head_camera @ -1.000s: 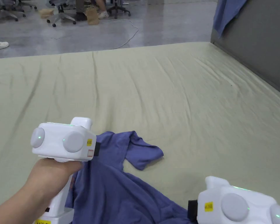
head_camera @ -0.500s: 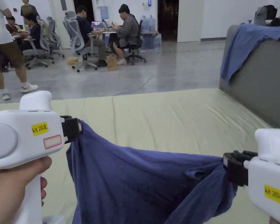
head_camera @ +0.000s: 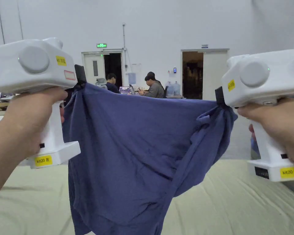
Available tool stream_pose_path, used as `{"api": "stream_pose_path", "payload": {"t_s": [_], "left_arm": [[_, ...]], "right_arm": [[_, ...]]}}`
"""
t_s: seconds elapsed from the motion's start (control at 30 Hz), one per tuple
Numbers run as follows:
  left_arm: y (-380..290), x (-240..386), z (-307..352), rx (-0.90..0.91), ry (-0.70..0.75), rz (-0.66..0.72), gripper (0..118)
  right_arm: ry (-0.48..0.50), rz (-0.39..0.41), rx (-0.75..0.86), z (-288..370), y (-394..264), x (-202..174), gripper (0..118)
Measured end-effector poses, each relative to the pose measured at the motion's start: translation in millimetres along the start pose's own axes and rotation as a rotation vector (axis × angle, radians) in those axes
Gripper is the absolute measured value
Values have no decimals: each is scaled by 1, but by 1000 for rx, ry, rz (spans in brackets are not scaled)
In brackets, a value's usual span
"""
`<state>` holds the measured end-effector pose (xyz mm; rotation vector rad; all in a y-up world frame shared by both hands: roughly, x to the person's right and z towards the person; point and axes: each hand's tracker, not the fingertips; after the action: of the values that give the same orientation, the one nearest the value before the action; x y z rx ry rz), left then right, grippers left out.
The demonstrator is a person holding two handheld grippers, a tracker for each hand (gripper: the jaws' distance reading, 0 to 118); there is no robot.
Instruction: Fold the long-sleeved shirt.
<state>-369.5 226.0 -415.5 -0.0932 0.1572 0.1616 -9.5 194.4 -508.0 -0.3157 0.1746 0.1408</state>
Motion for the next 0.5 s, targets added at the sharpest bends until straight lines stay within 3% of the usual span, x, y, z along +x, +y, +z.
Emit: {"api": "stream_pose_path", "payload": {"t_s": [0.27, 0.5], "left_arm": [[23, -5, -78, -15, 135, -45, 0], [-25, -8, -129, -43, 171, -103, 0]], "right_arm": [[-60, -80, -64, -80, 79, -21, 4], [-93, -62, -92, -146, 43, -36, 4]]}}
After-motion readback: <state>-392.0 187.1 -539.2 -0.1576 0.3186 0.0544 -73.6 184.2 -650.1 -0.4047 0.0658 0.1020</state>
